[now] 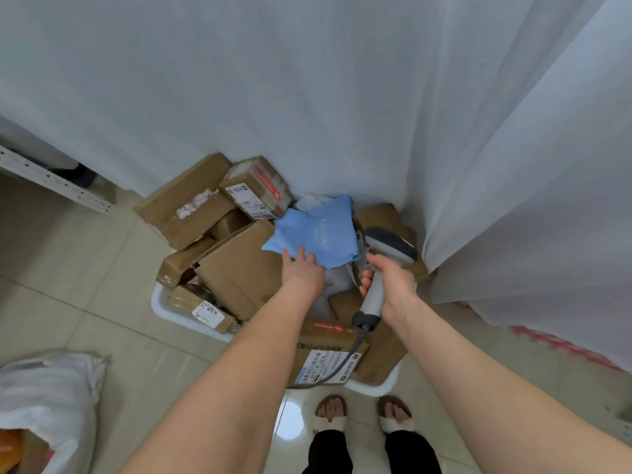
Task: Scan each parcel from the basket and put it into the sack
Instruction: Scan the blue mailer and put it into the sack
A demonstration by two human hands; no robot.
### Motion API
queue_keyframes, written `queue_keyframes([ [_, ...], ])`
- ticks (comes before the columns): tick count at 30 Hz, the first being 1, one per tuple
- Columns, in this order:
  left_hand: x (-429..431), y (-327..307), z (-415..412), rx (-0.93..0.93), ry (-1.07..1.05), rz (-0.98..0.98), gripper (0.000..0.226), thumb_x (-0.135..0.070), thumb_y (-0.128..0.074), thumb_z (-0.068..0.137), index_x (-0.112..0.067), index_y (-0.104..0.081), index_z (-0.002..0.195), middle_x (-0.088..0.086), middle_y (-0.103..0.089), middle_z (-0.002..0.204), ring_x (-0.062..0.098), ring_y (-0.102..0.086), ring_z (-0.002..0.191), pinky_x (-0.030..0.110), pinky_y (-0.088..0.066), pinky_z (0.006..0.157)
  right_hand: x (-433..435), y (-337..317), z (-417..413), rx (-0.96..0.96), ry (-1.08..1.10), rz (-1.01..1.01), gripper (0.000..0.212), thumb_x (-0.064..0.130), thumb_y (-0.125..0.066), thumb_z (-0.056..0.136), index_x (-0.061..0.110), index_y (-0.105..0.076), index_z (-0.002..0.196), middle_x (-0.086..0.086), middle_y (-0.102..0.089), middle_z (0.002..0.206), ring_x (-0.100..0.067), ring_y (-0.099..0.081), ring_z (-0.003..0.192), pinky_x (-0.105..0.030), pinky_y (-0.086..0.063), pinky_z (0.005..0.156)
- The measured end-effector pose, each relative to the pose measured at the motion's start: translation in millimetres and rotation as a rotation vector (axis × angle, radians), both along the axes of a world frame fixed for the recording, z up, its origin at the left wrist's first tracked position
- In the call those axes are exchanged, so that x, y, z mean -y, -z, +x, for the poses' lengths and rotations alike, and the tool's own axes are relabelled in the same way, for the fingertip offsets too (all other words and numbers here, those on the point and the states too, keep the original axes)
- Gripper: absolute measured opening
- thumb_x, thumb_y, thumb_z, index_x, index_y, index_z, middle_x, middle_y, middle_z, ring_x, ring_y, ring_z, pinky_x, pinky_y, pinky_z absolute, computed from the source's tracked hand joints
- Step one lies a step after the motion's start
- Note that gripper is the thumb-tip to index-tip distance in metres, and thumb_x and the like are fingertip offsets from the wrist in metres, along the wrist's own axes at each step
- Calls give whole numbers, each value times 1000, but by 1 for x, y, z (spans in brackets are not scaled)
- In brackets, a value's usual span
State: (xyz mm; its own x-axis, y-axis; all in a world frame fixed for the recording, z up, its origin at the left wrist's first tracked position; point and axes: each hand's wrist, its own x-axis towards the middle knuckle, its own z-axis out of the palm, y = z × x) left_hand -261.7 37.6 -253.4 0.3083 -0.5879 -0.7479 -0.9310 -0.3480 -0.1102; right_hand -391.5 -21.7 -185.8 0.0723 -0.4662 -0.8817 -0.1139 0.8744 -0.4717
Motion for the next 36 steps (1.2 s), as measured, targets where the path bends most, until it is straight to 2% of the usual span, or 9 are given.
queue_keyframes([
  [2,4,-4,0,-3,-33,-75,50,-25,-48,95,-15,-38,144,7,-26,152,28,-15,145,58,-5,116,5,1,-4,5,-3,10,11,14,-66,90,5,-62,84,-5,-57,59,-13,-52,50,-24,-48,49],
  [6,20,-50,7,31,-204,-526,32,-17,-53,91,-12,-57,122,4,-54,123,23,-49,120,45,-17,117,9,-18,-8,24,-3,16,11,12,-67,88,4,-63,82,-5,-57,58,-14,-52,49,-25,-47,49],
  [11,27,-144,25,-117,-678,-905,18,-10,-56,87,-19,-64,101,2,-65,107,24,-60,100,32,-43,79,9,-67,-6,39,-48,-17,12,15,-70,86,5,-64,85,-6,-60,62,-14,-55,51,-25,-48,51],
  [16,5,-241,36,-444,-1120,-890,40,-5,-62,82,-6,-55,121,11,-63,107,26,-61,95,32,-47,77,4,-140,-2,126,-91,-23,13,16,-69,88,4,-65,91,-6,-59,62,-13,-53,49,-23,-49,49],
  [19,-17,-292,33,-587,-1264,-859,14,3,-52,83,-6,-63,87,17,-64,91,27,-62,79,37,-52,75,3,-182,-1,190,-131,-32,17,17,-71,86,4,-66,96,-5,-60,59,-13,-54,44,-22,-48,46],
  [21,-30,-323,30,-614,-1358,-880,18,6,-45,82,-6,-56,75,15,-59,79,25,-58,67,34,-51,69,2,-209,1,232,-140,-45,21,17,-72,85,3,-64,99,-5,-60,60,-12,-54,43,-22,-48,45],
  [25,-53,-378,27,-632,-1437,-952,23,10,-41,79,-5,-59,76,11,-61,73,25,-58,64,32,-52,64,5,-258,-1,283,-110,-120,37,16,-74,83,3,-59,115,-8,-59,71,-16,-56,52,-24,-49,44],
  [31,-82,-439,43,-567,-1476,-1072,21,9,-41,76,-6,-52,67,12,-54,66,27,-54,63,33,-49,66,5,-318,5,364,-120,-187,30,15,-74,84,7,-62,110,-12,-69,94,-20,-62,60,-28,-55,53],
  [36,-111,-480,51,-704,-1518,-1084,16,4,-47,79,-7,-59,78,14,-62,76,28,-60,63,34,-53,64,-16,-356,22,349,-203,-223,17,10,-75,80,11,-62,91,-7,-62,73,-16,-56,56,-30,-49,54],
])
